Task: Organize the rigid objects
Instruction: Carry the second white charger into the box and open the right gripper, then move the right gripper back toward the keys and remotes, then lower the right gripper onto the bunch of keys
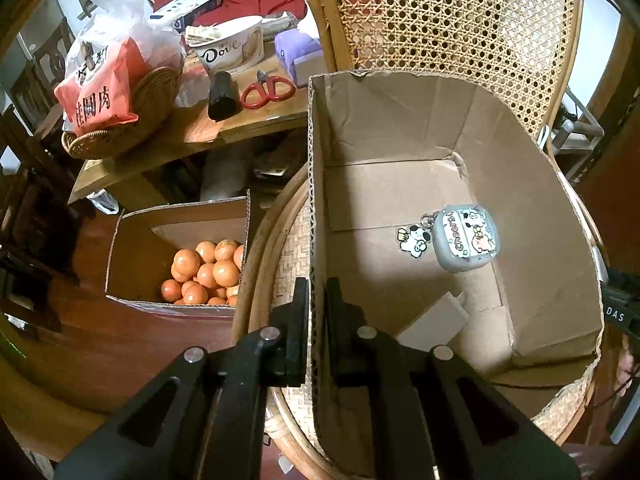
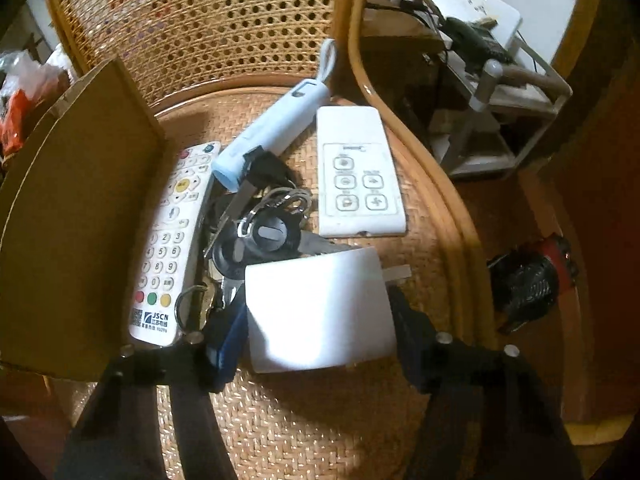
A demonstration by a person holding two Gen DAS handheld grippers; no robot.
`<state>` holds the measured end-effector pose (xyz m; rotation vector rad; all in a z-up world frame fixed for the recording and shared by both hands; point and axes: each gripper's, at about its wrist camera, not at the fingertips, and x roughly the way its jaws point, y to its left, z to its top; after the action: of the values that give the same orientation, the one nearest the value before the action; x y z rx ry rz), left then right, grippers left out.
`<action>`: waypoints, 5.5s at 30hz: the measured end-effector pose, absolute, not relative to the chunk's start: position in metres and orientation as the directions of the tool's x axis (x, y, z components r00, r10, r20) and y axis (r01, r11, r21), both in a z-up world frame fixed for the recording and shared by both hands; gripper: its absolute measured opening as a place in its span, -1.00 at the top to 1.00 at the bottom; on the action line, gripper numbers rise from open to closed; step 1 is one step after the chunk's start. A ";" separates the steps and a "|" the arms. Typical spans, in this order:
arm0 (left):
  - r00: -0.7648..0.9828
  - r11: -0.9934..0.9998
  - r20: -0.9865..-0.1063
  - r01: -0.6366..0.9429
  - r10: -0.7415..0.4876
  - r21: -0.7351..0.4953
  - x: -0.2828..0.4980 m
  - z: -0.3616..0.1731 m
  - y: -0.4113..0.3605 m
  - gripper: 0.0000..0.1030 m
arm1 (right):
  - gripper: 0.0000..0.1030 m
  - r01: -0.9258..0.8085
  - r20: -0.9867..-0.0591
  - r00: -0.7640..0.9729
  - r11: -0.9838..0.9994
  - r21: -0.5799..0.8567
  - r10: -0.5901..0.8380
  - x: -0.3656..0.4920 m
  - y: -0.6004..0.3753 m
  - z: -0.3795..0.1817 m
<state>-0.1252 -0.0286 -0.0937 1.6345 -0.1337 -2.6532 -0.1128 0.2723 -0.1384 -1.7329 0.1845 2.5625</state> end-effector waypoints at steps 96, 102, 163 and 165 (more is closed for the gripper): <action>-0.448 -0.996 -0.892 -0.038 -0.058 0.083 -0.125 -0.092 -0.031 0.84 | -1.00 0.130 -0.707 -0.690 -0.988 0.088 -0.154 -0.118 0.193 -0.039; -0.449 -0.998 -0.893 -0.020 -0.042 0.057 -0.124 -0.091 -0.034 0.87 | -1.00 0.082 -0.736 -0.669 -0.995 0.064 -0.103 -0.116 0.216 -0.051; -0.449 -0.999 -0.892 -0.014 -0.041 0.053 -0.123 -0.090 -0.032 0.84 | -0.07 -0.267 -0.884 -0.461 -0.936 0.227 -0.083 -0.144 0.256 -0.133; -0.449 -0.999 -0.893 -0.015 -0.039 0.052 -0.123 -0.090 -0.032 0.84 | -0.07 -0.306 -0.896 -0.441 -0.931 0.201 -0.048 -0.143 0.254 -0.134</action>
<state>-0.1230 -0.0322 -0.0900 1.6411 -0.0809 -2.6610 -0.1429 0.2537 -0.1342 -1.5662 0.5076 2.4915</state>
